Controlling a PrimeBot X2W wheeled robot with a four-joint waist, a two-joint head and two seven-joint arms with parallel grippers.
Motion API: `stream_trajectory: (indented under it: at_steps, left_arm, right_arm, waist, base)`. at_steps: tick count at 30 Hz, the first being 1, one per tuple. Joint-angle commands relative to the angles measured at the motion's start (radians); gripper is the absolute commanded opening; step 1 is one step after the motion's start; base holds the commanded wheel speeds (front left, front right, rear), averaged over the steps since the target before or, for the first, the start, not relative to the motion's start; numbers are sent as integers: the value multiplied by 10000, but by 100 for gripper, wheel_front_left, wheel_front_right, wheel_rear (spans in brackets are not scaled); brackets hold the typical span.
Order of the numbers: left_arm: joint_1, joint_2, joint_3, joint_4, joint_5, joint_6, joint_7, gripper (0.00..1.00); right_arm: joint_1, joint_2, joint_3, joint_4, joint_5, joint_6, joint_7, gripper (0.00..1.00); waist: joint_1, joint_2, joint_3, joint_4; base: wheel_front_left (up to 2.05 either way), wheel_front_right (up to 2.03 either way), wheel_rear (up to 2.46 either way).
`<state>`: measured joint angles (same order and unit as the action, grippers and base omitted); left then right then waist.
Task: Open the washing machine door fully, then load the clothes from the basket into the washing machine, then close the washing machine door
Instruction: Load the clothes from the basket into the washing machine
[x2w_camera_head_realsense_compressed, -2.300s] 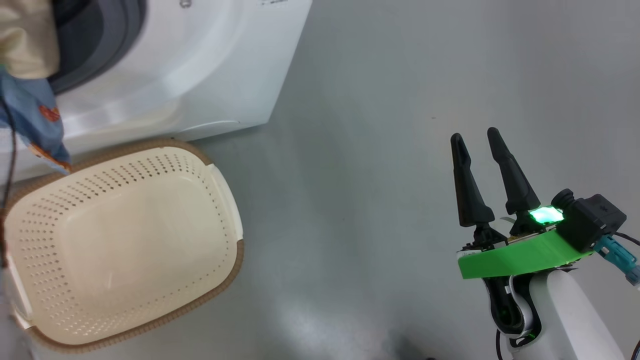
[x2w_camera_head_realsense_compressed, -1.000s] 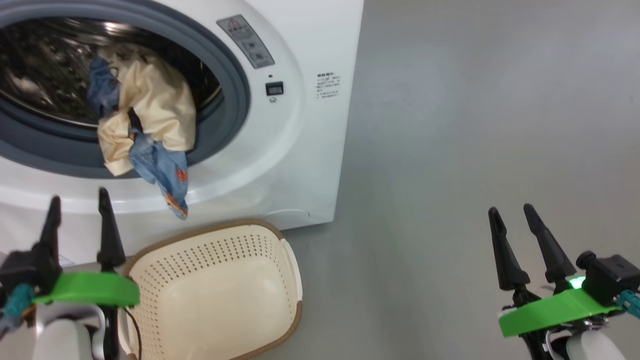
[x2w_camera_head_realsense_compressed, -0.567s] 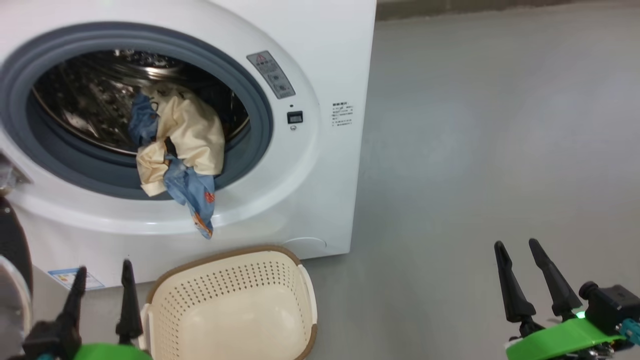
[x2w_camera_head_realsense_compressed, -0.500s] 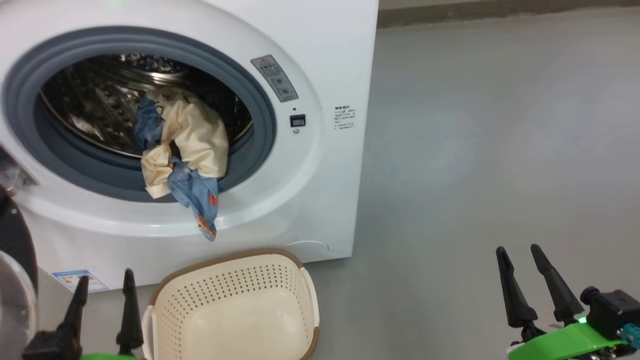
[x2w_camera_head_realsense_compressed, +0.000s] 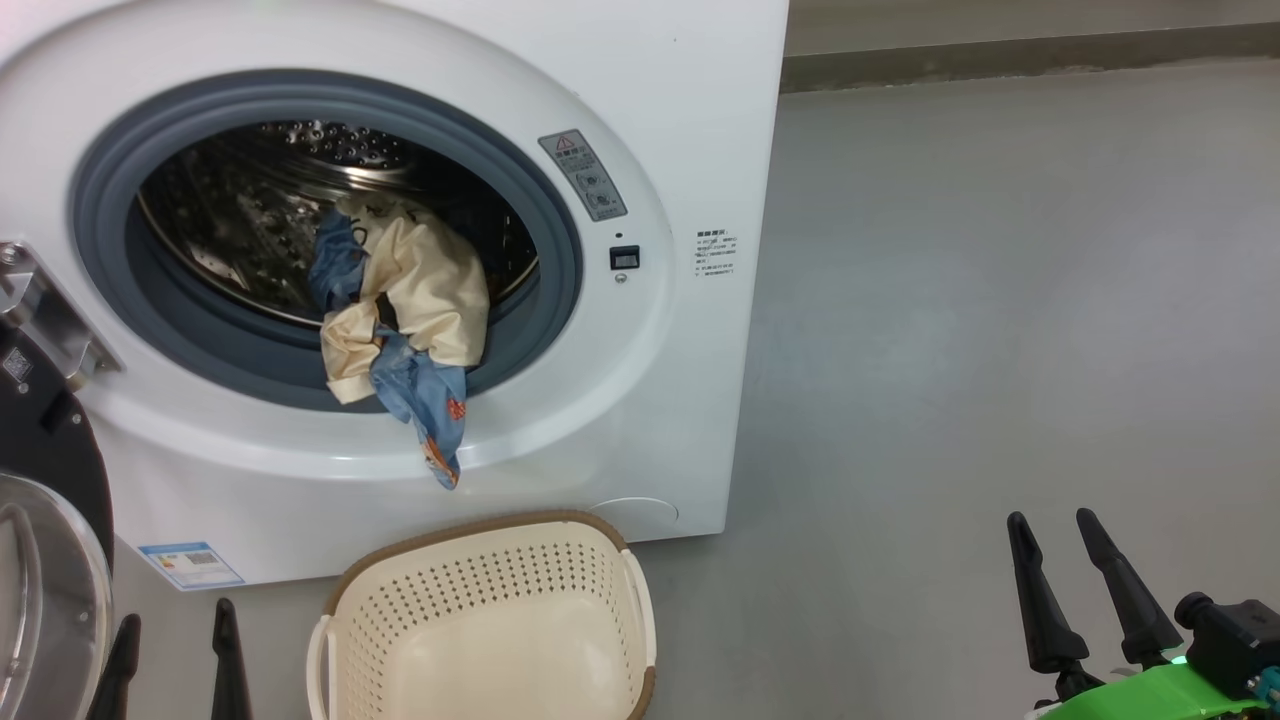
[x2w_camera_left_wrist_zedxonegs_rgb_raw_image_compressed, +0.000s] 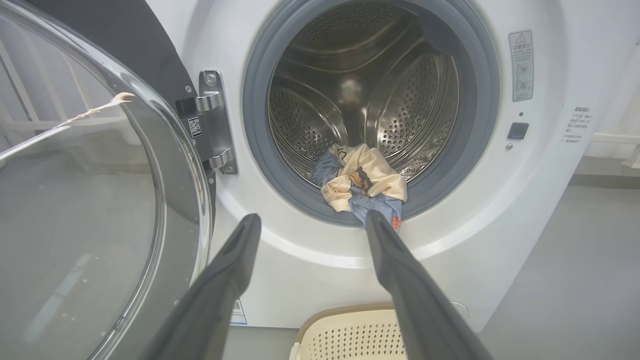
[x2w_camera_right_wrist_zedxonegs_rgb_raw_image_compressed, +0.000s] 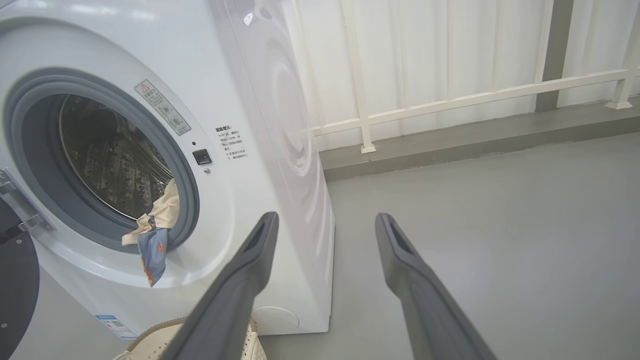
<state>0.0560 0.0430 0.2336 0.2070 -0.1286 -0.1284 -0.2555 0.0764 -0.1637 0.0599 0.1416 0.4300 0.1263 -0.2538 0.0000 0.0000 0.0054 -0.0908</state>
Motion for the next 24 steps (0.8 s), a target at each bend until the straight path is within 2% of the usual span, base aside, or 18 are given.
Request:
stream_trajectory:
  at_steps: [1,16,24]
  left_arm:
    - [-91,78,331,-343,-73,29,-63,100]
    - [-201,73,15,-239,-343,232,-63,100]
    - [-1157,73,-8,462,-433,146,-63,100]
  right_arm:
    - [-123,-216,149,-260,-60,44,-80,100]
    - [-164,-209,200,-318,-54,44,-80,100]
    - [-486,-73,278,-430,-72,44,-80,100]
  waist:
    - [0,0,5,4]
    - [0,0,213,-148]
    - [0,0,1074,-306]
  base:
    - [0,0,0]
    - [0,0,0]
    - [0,0,0]
